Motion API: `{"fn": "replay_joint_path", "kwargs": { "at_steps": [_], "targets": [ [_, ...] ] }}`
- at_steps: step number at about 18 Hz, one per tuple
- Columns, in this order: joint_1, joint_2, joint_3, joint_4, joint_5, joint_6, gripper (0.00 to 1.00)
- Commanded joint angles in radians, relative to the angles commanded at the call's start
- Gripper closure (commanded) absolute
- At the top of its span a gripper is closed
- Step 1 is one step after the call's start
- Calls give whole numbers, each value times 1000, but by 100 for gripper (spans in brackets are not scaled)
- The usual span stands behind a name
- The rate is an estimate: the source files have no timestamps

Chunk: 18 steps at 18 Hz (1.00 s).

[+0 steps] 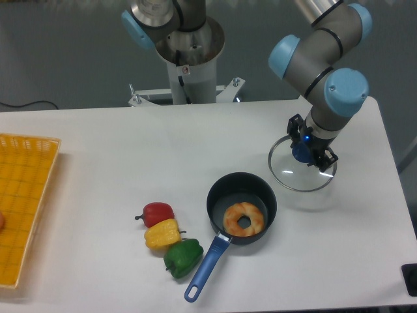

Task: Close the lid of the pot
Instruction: 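Carry the held glass lid toward the blue saucepan with the gripper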

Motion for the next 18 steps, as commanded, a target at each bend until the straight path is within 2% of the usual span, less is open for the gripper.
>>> {"fn": "replay_joint_path", "kwargs": {
  "at_steps": [6, 11, 18],
  "targets": [
    [-5, 8, 17, -37, 0, -3, 33],
    [-18, 6, 83, -100, 0, -32, 33],
    [-55, 2, 95, -117, -2, -87, 32]
  ]
}}
